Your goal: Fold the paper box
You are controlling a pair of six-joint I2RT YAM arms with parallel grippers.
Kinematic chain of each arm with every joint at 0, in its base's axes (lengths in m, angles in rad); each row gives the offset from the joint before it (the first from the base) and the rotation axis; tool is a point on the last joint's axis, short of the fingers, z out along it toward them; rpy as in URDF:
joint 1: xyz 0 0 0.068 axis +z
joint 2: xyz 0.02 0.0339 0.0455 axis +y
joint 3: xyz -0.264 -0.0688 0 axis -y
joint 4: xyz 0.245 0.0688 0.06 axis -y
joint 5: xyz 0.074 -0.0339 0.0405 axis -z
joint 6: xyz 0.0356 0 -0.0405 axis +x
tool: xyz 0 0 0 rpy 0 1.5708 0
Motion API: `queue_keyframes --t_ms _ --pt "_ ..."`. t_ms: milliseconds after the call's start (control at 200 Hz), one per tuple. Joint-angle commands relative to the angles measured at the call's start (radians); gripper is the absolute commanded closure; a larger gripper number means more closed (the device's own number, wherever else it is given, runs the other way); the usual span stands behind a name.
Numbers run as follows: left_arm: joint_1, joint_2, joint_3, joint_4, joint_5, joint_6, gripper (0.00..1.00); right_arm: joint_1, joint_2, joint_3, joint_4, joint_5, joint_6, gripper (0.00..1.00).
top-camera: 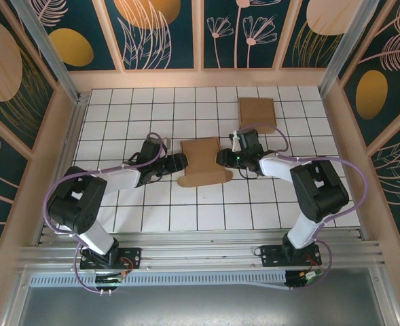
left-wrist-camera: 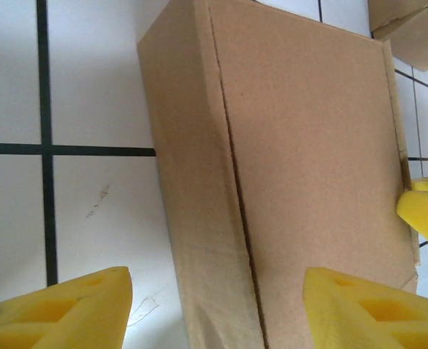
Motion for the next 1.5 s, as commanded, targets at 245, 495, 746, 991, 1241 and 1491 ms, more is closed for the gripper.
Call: queue_keyframes --t_ms 245,495,746,991,1241,1491 --pt "0.004 0.132 0.042 0.142 0.091 -0.08 0.25 -0.128 0.065 -0.167 0.172 -0.189 0.082 0.68" --pt "0.004 0.195 0.001 0.468 0.289 -0.207 0.2 -0.159 0.087 -0.178 0.19 -0.273 0.066 0.69" --pt "0.003 0.281 -0.053 0.86 0.375 -0.47 0.21 -0.18 0.15 -0.177 0.276 -0.338 0.139 0.7" --pt "0.007 0.163 -0.065 0.543 0.21 -0.304 0.19 -0.278 0.167 -0.213 0.322 -0.365 0.161 0.72" --pt "-0.001 0.17 -0.001 0.446 0.255 -0.247 0.16 -0.282 0.181 -0.221 0.34 -0.394 0.163 0.72" --pt "-0.028 0.272 0.033 0.542 0.252 -0.341 0.16 -0.278 0.182 -0.223 0.343 -0.395 0.159 0.72"
